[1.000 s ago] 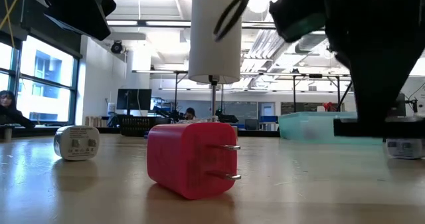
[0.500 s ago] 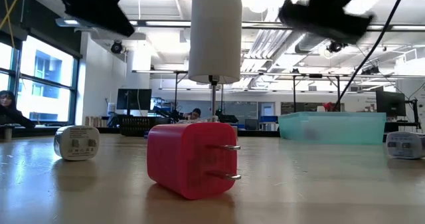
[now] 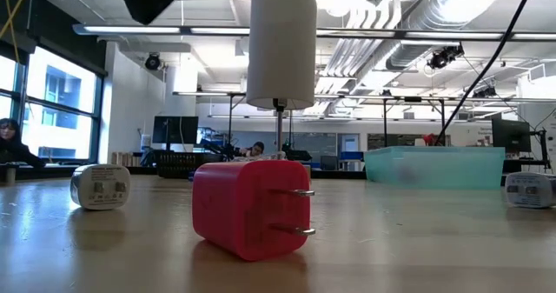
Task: Pick & Place Office items
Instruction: Put the left black digital clock into the black bin
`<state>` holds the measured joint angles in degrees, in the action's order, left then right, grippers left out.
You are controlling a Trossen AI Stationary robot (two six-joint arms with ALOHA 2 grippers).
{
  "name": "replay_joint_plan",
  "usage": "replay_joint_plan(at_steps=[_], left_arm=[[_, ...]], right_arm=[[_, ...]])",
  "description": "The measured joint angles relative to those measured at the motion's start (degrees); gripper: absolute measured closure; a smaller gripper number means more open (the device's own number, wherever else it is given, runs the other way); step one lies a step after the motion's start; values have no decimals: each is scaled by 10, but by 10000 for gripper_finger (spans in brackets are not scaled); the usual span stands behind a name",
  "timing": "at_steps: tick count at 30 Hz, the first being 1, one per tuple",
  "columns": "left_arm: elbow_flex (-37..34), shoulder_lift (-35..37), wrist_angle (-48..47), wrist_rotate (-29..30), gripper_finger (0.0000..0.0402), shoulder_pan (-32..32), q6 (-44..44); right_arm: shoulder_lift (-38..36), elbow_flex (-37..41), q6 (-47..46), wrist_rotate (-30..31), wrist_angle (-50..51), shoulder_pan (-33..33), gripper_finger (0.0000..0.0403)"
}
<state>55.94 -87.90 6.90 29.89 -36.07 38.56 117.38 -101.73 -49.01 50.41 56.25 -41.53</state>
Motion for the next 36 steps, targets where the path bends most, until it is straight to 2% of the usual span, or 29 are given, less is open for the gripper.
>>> replay_joint_plan(at_steps=[8,16,36], left_arm=[[0,0,43,-5,83,38,127],[0,0,66,-46,83,48,157],[0,0,64,-41,83,68,173]], right_arm=[[0,0,95,7,-57,15,288],[0,0,124,12,-57,36,288],[0,-1,163,15,-82,52,288]])
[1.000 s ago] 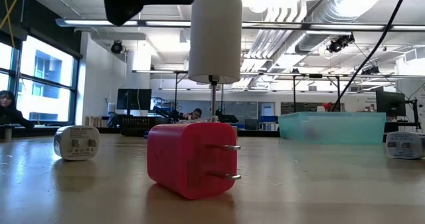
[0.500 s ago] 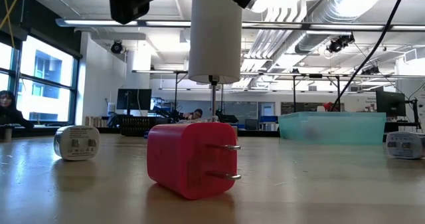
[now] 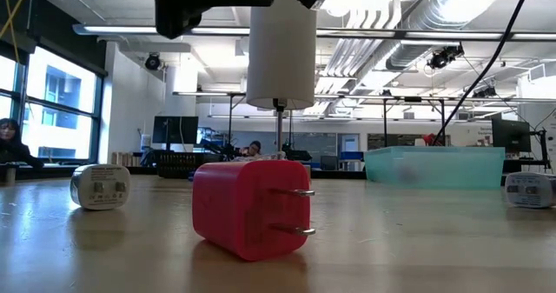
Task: Pick & Place Office items
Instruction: Put the left black digital clock into the black bin
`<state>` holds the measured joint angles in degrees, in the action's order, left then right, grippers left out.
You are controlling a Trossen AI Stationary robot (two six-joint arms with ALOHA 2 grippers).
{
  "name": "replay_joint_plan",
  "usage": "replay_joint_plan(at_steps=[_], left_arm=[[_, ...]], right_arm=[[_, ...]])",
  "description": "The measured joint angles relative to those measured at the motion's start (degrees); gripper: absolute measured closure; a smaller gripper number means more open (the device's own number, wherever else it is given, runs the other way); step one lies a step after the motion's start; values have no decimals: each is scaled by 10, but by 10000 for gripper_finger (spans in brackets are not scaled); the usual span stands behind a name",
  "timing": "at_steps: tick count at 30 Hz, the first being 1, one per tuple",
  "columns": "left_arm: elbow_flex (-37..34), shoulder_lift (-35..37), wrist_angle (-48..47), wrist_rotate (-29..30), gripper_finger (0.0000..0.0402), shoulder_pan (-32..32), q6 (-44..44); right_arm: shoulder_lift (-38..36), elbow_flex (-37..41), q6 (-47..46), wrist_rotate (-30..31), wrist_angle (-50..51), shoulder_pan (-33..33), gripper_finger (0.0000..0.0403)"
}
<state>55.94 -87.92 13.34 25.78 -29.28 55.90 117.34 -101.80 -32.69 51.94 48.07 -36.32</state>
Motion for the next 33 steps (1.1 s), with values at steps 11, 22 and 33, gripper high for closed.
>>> replay_joint_plan(at_steps=[11,22,33], left_arm=[[0,0,-5,-2,148,2,10],[0,0,-9,-2,285,2,27],[0,0,-17,-1,329,4,44]], right_arm=[[0,0,10,0,0,1,288],[0,0,10,-10,0,7,288],[0,0,13,-12,3,8,288]])
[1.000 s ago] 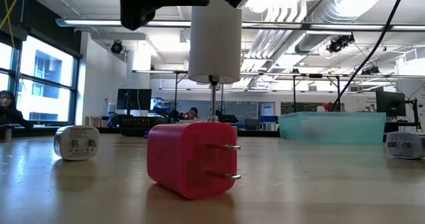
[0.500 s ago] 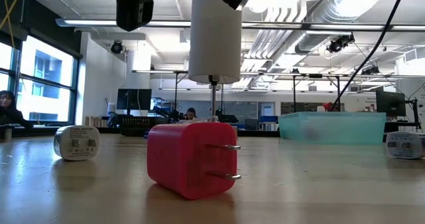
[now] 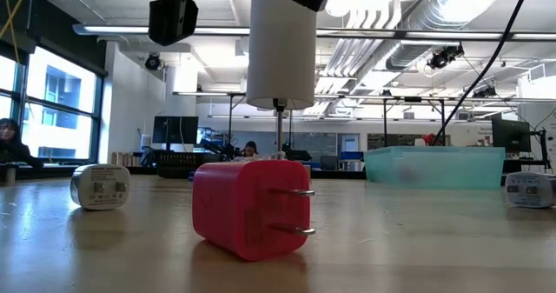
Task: Pick & Place Office items
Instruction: Put the left black digital clock into the black bin
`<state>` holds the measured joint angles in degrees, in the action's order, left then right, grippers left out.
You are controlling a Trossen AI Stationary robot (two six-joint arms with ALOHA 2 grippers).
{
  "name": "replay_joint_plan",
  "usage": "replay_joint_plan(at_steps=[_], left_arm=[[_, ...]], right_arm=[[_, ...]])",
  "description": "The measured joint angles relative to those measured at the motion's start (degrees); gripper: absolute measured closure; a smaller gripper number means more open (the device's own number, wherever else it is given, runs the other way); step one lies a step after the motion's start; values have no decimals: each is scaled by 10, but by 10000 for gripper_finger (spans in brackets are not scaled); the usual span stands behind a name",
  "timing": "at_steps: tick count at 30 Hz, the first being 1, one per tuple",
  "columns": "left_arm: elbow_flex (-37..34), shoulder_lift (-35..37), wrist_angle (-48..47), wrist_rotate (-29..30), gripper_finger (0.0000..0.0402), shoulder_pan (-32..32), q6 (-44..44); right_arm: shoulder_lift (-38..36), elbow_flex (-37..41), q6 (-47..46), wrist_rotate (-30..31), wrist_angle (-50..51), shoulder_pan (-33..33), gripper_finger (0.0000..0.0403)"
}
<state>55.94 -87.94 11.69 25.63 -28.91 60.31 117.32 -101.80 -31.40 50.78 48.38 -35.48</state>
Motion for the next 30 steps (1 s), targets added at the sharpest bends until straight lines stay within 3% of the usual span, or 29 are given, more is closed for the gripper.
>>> replay_joint_plan(at_steps=[10,24,30], left_arm=[[0,0,1,-8,332,2,-20],[1,8,-12,-29,332,15,-56],[1,23,-51,-42,332,39,-64]], right_arm=[[0,0,-18,-41,-7,1,198],[-20,0,-21,-74,-6,-34,188],[-31,0,-69,-98,22,-56,188]])
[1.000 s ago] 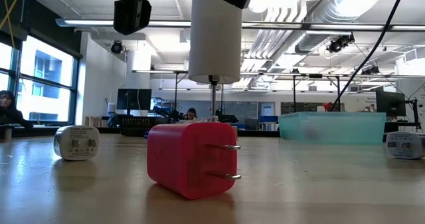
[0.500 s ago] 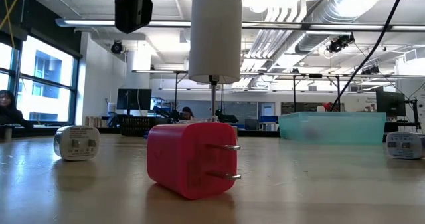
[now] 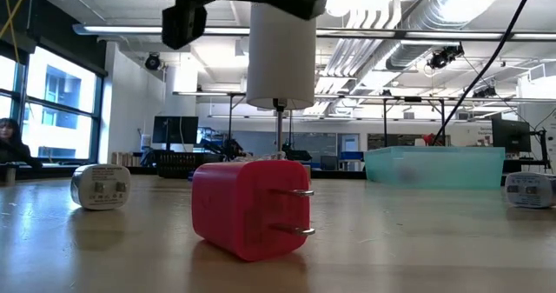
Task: Pick & Place Office items
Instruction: Put the left black digital clock into the black bin
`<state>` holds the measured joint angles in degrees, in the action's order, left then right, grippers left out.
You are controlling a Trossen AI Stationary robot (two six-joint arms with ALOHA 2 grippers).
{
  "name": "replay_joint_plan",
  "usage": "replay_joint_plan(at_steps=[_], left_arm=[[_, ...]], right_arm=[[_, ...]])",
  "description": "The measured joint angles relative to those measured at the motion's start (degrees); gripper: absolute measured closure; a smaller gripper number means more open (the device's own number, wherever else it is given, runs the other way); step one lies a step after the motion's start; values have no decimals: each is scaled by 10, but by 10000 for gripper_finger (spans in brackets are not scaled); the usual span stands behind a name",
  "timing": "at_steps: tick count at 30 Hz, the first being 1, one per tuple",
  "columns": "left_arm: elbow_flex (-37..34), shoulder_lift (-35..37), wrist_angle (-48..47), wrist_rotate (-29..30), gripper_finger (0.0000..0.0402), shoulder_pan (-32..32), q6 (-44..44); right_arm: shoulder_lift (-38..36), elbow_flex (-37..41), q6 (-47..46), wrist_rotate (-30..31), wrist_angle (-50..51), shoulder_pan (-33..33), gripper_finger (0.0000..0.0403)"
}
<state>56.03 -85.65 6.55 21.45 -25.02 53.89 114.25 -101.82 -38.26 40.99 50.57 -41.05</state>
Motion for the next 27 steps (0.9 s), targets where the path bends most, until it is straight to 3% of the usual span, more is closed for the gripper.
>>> replay_joint_plan(at_steps=[9,15,23,27], left_arm=[[0,45,-132,5,332,48,-16],[0,86,-284,77,332,106,-3],[-1,127,-474,104,332,249,-2],[-1,127,-502,104,332,324,-26]], right_arm=[[-9,0,-94,-19,53,-19,188],[-7,1,-102,-25,57,-21,188],[-6,2,-101,-24,54,-19,188],[-6,2,-87,-14,57,-16,188]])
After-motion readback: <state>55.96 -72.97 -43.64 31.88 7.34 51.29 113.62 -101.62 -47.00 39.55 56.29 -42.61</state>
